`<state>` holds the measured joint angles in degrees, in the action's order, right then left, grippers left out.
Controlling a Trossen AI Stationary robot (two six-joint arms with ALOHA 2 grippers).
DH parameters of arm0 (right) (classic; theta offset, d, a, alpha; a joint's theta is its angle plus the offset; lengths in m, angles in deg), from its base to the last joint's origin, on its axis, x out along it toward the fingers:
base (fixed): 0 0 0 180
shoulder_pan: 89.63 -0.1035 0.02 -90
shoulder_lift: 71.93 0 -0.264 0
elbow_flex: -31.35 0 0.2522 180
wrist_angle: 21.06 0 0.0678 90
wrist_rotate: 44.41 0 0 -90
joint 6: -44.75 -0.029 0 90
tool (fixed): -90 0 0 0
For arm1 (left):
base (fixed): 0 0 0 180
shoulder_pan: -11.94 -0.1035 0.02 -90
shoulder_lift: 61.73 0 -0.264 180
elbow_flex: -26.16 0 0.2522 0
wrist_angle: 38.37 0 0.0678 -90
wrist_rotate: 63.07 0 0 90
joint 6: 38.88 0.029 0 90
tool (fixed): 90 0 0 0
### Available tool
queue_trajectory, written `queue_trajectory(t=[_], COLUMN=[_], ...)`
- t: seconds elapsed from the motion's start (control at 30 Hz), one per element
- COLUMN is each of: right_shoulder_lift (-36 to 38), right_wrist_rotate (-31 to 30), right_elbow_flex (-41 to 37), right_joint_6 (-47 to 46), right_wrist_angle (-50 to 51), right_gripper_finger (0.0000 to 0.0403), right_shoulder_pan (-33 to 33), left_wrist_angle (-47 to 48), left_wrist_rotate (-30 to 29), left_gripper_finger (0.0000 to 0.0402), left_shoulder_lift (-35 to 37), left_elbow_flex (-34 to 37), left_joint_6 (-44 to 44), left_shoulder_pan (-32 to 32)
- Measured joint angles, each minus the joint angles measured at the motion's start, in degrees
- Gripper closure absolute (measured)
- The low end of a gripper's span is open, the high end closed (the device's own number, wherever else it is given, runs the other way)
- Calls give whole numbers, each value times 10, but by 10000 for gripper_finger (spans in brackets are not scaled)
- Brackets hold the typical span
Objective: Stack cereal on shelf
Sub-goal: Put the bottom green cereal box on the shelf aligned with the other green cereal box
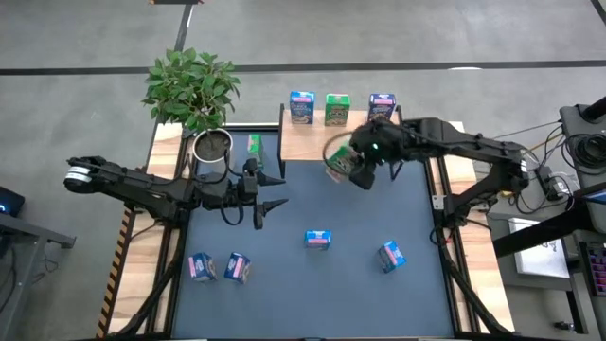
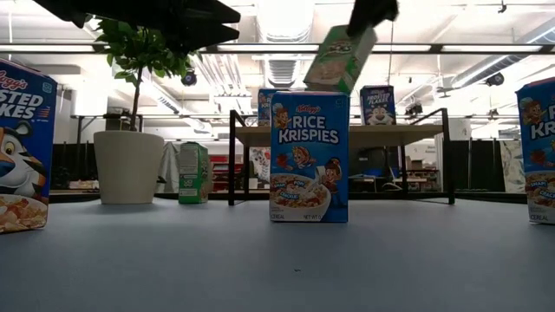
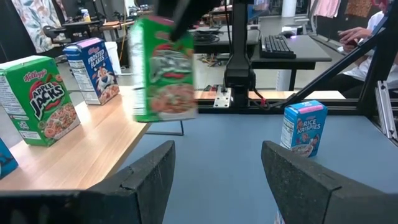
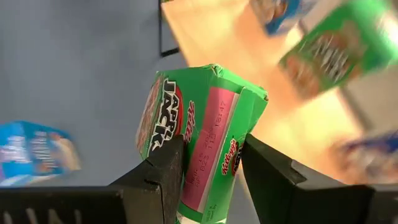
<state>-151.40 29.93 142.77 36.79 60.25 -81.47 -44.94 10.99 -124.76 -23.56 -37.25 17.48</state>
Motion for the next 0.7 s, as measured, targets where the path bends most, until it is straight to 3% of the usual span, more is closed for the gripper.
queue_trajectory(t=[0.17, 0.27, 0.7], right_shoulder_lift=[-57, -91, -193], right_wrist_rotate=[-52, -58, -49], right_elbow_flex=[51, 67, 177], right_joint_6=[224, 312, 364], right_wrist_angle=[36, 34, 63], right_gripper_finger=[260, 260, 259], right_shoulder_pan=[47, 77, 131], left_wrist_angle=[0, 3, 3], left_wrist_rotate=[0, 0, 0], left_gripper_finger=[178, 178, 178], left_shoulder_lift=[0, 0, 0], left_elbow_flex=[0, 0, 0], left_joint_6=[0, 0, 5], left_shoulder_pan=[0, 0, 0])
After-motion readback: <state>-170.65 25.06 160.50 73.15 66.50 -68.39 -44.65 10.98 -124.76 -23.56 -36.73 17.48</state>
